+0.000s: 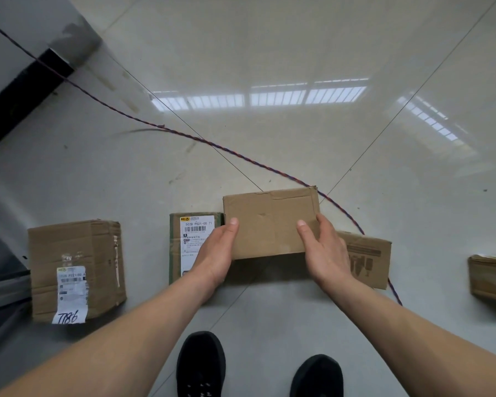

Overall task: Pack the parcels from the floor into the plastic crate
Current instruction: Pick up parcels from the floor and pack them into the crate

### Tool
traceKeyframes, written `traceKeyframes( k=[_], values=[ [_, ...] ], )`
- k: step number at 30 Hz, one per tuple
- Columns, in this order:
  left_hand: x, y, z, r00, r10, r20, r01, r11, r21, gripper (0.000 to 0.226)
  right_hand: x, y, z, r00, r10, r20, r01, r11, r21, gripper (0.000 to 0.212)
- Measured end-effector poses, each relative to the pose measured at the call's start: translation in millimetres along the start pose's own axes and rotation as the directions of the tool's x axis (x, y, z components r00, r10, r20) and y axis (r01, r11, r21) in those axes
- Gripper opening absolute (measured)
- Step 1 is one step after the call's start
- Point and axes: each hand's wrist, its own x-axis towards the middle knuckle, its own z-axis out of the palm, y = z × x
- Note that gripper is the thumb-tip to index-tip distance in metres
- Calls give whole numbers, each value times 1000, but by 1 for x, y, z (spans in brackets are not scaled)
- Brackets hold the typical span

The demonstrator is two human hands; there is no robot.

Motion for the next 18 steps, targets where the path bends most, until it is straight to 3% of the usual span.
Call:
traceKeyframes(
  k=[3,5,7,9,13,18],
  values=[
    [-3,-2,1,1000,-9,5,9,1000,-12,54,-2,9,-1,999,45,8,-45,999,5,66],
    [-8,-3,-2,999,6,-46,-1,994,106,67,-8,19,-2,996,84,0,-84,996,26,64],
    [-14,-2,-7,990,47,-133,-14,971,241,63,-16,29,-5,995,90,-37,-89,995,37,60],
    [-17,2,-12,984,21,-175,10,985,173,54,-22,34,-8,991,106,-85,-96,988,120,61],
    [-12,7,-13,990,-58,-131,50,996,-68,45,-25,31,-9,973,193,-131,-139,931,339,64],
    [-10,-5,-4,984,-45,-173,54,997,51,41,-26,47,0,971,206,-121,-162,940,301,35]
  ],
)
